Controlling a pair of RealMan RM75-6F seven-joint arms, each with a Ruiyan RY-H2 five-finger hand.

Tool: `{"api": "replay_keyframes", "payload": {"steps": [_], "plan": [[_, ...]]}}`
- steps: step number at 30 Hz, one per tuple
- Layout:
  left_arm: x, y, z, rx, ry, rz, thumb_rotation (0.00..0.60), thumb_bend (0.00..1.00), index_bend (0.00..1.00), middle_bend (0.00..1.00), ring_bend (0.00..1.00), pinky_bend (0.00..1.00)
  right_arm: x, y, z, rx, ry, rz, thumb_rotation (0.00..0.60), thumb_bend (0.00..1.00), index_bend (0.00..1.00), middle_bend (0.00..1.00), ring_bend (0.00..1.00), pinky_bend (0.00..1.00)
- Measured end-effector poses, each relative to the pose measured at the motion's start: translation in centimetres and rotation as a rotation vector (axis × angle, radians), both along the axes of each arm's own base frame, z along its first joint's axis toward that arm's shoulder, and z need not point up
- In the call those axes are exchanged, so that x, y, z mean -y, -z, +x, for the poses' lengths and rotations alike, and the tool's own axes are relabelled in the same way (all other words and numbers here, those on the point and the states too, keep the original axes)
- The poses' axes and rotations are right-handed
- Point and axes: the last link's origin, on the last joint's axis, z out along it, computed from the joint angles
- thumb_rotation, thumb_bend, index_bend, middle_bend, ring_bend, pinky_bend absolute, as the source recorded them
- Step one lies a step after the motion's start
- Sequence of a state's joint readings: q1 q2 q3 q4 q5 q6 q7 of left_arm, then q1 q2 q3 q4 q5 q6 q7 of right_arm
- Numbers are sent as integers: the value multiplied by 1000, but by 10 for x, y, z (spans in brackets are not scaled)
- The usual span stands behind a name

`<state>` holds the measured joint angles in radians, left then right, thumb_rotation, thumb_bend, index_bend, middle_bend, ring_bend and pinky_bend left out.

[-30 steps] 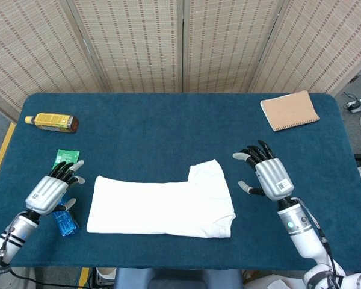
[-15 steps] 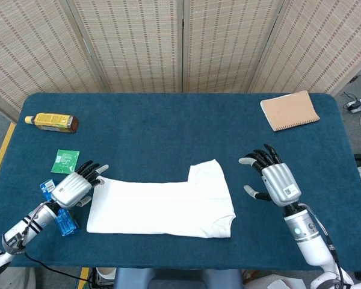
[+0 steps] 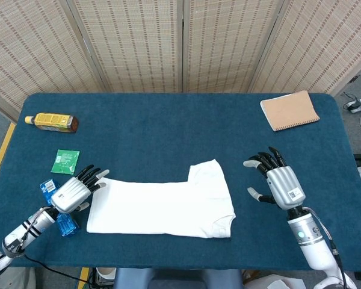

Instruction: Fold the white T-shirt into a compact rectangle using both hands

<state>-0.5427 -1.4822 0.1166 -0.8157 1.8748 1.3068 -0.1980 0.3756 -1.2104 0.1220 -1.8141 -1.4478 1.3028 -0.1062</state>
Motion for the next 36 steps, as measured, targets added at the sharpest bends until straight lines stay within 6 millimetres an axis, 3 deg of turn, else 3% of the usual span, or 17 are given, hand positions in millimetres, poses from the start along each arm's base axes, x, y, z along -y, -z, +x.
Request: {"api": "replay_keyframes", "payload": {"steps": [22, 36], "plan": [[-4, 21, -18, -40, 34, -4, 600, 175, 295, 60, 0, 0, -3, -2, -6, 8, 26, -17, 600, 204, 317, 269, 137, 0], [-5, 31, -7, 10, 35, -18, 600, 175, 315, 60, 0, 0, -4, -3, -9, 21, 31, -27, 600, 205, 323, 269, 137, 0]]}}
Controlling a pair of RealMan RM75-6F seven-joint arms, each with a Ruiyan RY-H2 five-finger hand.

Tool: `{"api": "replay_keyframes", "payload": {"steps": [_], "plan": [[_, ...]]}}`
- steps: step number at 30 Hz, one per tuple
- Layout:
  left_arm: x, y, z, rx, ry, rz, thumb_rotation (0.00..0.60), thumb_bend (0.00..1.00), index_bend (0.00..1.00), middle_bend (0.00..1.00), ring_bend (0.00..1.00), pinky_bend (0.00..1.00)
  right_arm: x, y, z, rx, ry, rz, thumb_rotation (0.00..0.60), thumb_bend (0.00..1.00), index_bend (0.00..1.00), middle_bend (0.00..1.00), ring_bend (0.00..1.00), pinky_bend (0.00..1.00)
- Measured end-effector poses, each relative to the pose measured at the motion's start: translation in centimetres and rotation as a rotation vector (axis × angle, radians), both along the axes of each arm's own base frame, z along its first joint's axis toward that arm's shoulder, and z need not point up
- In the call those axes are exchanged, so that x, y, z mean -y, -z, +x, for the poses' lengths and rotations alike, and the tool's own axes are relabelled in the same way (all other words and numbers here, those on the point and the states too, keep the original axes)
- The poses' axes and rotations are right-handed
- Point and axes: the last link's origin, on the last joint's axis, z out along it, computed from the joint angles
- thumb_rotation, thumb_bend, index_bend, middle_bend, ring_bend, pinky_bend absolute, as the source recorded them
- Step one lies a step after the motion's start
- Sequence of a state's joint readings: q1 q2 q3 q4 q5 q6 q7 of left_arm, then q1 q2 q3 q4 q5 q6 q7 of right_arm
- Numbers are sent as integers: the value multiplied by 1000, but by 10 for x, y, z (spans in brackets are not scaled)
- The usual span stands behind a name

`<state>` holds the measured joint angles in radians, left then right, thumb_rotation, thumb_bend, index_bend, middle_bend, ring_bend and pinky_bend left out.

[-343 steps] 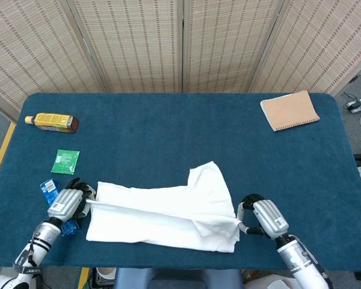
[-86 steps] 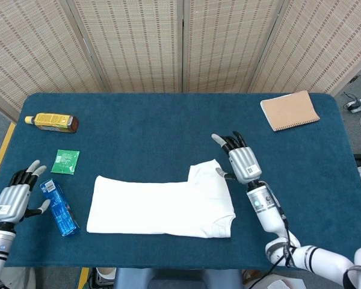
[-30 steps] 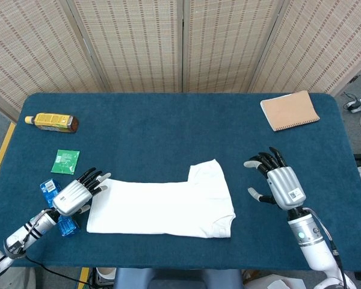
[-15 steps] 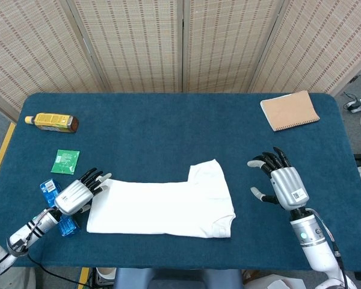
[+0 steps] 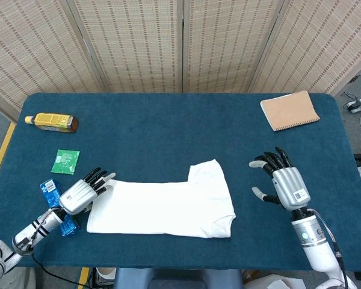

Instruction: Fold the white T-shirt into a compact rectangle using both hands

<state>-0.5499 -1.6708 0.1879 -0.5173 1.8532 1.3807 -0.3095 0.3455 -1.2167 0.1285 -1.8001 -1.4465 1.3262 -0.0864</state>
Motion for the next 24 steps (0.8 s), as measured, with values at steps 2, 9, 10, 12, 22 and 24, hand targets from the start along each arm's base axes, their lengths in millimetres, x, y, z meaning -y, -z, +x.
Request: {"api": "replay_keyframes", "payload": {"steps": [2, 9, 10, 12, 22, 24], "plan": [[0, 2, 2, 7, -2, -6, 600, 175, 322, 60, 0, 0, 0, -1, -1, 2, 1, -3, 600, 205, 323, 269, 137, 0], [-2, 5, 7, 19, -11, -18, 600, 185, 369, 60, 0, 0, 1, -2, -3, 5, 7, -8, 600, 204, 323, 270, 137, 0], [-2, 5, 7, 20, -14, -19, 600, 208, 384, 60, 0, 0, 1, -2, -3, 5, 7, -7, 600, 204, 323, 270, 137, 0], [-2, 4, 7, 22, -20, -22, 600, 254, 405, 60, 0, 0, 1, -2, -3, 7, 5, -8, 600, 204, 324, 270, 137, 0], [-1, 3, 6, 44, -52, -39, 600, 401, 523, 92, 0, 0, 2, 1, -2, 10, -1, -4, 600, 205, 333, 274, 137, 0], [0, 3, 6, 47, -56, -43, 600, 413, 524, 96, 0, 0, 2, 1, -3, 8, -2, -5, 600, 205, 334, 275, 137, 0]]}}
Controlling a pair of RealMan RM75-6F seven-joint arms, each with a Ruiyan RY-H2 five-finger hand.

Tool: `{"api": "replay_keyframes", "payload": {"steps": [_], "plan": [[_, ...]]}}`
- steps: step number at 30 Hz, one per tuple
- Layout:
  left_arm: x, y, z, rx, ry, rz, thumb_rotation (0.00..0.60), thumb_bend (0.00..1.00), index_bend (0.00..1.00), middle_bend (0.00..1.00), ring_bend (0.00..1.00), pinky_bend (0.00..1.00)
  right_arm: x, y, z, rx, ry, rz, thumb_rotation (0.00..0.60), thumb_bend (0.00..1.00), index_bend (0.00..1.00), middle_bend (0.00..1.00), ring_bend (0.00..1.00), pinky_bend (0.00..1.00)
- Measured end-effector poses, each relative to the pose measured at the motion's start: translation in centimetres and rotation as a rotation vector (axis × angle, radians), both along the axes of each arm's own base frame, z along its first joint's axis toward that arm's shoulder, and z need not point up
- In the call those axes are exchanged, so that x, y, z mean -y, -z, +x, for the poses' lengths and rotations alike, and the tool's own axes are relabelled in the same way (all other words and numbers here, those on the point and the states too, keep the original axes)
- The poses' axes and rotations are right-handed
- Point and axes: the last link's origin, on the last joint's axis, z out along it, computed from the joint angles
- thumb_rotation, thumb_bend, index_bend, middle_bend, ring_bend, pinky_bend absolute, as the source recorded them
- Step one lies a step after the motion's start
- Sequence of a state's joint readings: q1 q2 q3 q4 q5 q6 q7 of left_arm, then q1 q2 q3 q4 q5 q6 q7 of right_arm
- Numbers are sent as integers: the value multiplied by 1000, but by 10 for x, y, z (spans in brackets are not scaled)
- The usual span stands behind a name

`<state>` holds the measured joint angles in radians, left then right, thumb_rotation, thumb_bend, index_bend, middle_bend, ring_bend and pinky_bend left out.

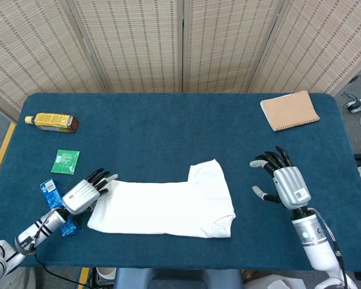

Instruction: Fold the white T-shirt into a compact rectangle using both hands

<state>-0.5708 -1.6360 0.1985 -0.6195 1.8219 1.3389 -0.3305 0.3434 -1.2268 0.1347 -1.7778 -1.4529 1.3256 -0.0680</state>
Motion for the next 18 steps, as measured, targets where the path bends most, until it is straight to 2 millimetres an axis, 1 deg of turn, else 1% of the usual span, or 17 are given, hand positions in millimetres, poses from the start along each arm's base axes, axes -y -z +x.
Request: {"api": "replay_keyframes", "payload": {"steps": [13, 15, 18], "plan": [[3, 1, 4, 37, -42, -34, 600, 431, 518, 107, 0, 0, 0, 0, 0, 1, -3, -2, 600, 204, 343, 279, 137, 0], [5, 1, 6, 49, -51, -47, 600, 438, 528, 107, 0, 0, 0, 0, -1, 2, 1, -3, 600, 204, 344, 279, 137, 0], [7, 0, 9, 53, -47, -60, 600, 454, 569, 124, 5, 0, -1, -1, -3, 3, 6, -5, 600, 204, 346, 279, 137, 0]]}}
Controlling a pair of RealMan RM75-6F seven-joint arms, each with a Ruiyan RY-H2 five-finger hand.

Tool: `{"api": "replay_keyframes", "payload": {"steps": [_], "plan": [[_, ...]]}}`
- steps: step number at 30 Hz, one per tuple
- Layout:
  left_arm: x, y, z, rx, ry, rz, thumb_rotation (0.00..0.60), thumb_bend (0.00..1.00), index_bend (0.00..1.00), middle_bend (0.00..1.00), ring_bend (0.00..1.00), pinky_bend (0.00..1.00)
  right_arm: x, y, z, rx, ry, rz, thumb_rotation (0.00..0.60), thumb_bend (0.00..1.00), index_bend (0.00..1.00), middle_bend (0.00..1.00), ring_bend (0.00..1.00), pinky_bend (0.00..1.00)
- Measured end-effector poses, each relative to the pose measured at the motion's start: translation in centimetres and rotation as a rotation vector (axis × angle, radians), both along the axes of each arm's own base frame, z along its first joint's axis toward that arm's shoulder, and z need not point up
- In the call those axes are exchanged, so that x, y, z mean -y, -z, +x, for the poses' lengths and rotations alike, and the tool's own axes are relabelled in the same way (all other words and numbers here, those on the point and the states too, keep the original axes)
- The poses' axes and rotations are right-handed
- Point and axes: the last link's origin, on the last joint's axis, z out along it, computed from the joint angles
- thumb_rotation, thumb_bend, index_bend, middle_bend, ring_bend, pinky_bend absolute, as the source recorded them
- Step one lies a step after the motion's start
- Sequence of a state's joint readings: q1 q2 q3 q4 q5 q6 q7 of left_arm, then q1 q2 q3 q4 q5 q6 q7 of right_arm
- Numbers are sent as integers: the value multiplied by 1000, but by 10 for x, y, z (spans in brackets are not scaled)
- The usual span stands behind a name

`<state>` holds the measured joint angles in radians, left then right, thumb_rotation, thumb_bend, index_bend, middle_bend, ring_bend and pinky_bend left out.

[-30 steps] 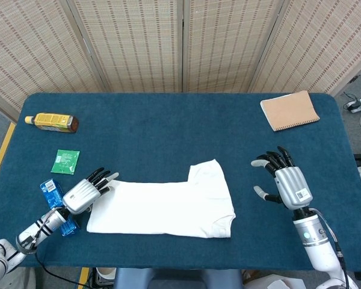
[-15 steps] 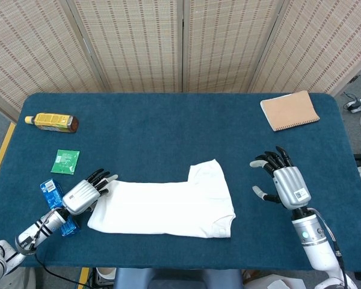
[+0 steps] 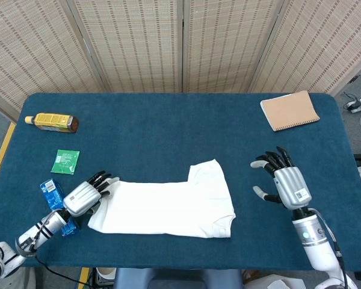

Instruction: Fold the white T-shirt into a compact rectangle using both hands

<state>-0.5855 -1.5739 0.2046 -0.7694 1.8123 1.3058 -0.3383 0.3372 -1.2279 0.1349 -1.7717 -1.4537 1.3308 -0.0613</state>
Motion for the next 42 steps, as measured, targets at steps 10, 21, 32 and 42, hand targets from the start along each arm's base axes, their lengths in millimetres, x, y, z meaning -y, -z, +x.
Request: {"api": "replay_keyframes", "payload": {"steps": [10, 21, 32, 42], "plan": [[4, 2, 12, 21, 2, -30, 600, 504, 686, 213, 51, 0, -1, -4, -2, 16, 1, -20, 600, 205, 357, 281, 137, 0], [10, -5, 43, 53, -7, -44, 600, 507, 671, 225, 69, 0, -5, -9, -7, 32, 2, -31, 600, 205, 361, 285, 137, 0], [13, -44, 45, 31, -14, 24, 600, 507, 671, 231, 94, 0, -8, -10, -3, 38, -21, -37, 600, 205, 363, 285, 137, 0], [24, -88, 30, 64, -57, 96, 600, 507, 669, 234, 94, 0, -9, -8, 5, 40, -44, -34, 600, 204, 368, 286, 137, 0]]}}
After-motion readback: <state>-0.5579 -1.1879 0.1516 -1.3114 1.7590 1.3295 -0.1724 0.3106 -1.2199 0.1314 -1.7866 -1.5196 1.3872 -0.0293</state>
